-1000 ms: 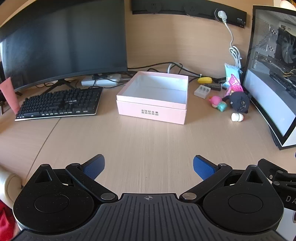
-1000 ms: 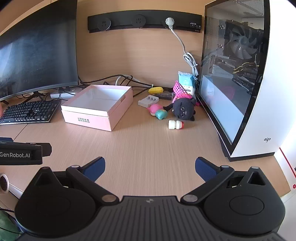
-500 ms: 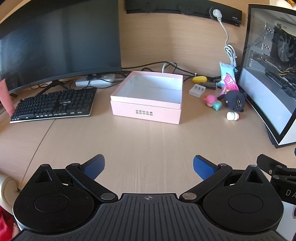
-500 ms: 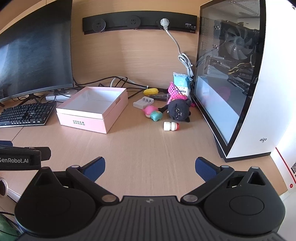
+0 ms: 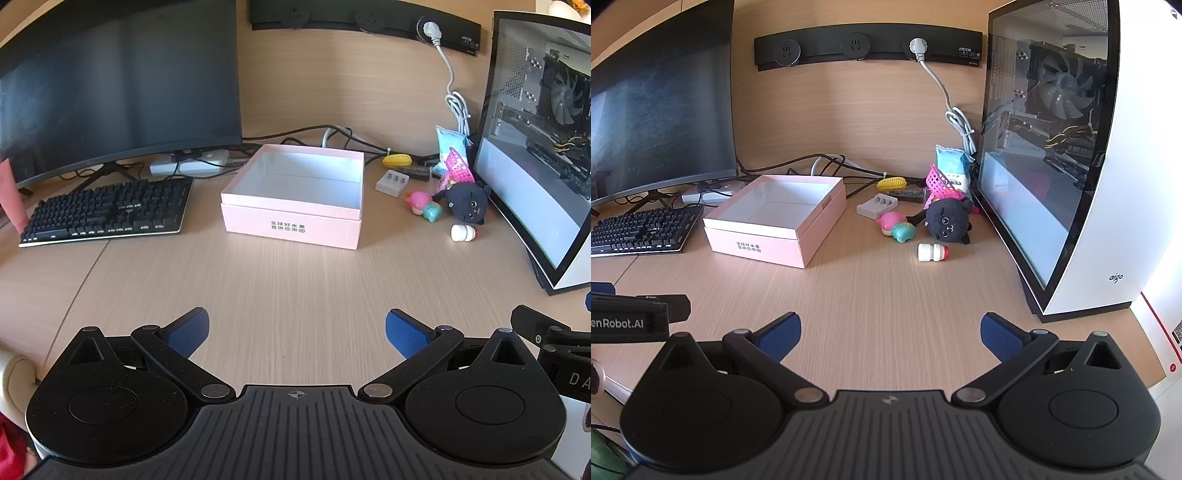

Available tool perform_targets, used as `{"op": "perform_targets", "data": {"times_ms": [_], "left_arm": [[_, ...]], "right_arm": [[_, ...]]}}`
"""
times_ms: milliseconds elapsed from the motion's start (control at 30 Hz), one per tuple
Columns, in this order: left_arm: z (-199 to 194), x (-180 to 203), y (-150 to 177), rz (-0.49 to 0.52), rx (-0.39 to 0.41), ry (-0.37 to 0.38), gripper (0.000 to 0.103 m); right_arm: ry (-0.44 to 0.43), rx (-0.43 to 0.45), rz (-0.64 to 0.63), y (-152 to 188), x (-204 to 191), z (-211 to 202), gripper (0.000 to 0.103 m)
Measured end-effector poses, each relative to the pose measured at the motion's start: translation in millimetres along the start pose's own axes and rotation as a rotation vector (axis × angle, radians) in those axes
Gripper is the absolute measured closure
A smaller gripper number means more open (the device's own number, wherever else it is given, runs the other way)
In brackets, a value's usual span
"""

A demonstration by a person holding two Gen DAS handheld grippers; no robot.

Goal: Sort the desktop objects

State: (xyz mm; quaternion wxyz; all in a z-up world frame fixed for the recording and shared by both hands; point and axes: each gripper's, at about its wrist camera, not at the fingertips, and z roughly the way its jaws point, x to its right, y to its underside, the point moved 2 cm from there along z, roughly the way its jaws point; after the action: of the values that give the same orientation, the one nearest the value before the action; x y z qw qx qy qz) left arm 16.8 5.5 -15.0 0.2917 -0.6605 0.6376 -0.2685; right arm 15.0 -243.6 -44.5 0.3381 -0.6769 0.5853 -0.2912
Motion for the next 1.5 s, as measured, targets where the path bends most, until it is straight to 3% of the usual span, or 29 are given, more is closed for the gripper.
{"op": "perform_targets", "data": {"times_ms": [633,1000,1167,1267,1400,1500], "left_arm": [[5,-6,4,0.063,0.020,0.034,0.000],[11,-29,8,0.086,0.041,0.096,0.000],[29,-26,6,0.076,0.032,0.130,0.000],[40,-21,2,0.062,0.044,0.146,0.000],[56,-7,-9,0.059,0.035,0.131,0.000],[67,4,-24,0.017,0.031,0.103,0.000]], "right_arm": [[0.036,-0.019,0.026,6,-4,2,0.000],[0.092,-0.009,0.041,13,-23,-6,0.000],[0.155,0.030,-0.037,16,-29,-13,0.000],[0.193,0.063,-0.087,16,-26,-5,0.000],[0.097,0.017,-0.093,7,-12,25,0.000],[0.095,-0.006,-0.103,-2,2,60,0.000]]}}
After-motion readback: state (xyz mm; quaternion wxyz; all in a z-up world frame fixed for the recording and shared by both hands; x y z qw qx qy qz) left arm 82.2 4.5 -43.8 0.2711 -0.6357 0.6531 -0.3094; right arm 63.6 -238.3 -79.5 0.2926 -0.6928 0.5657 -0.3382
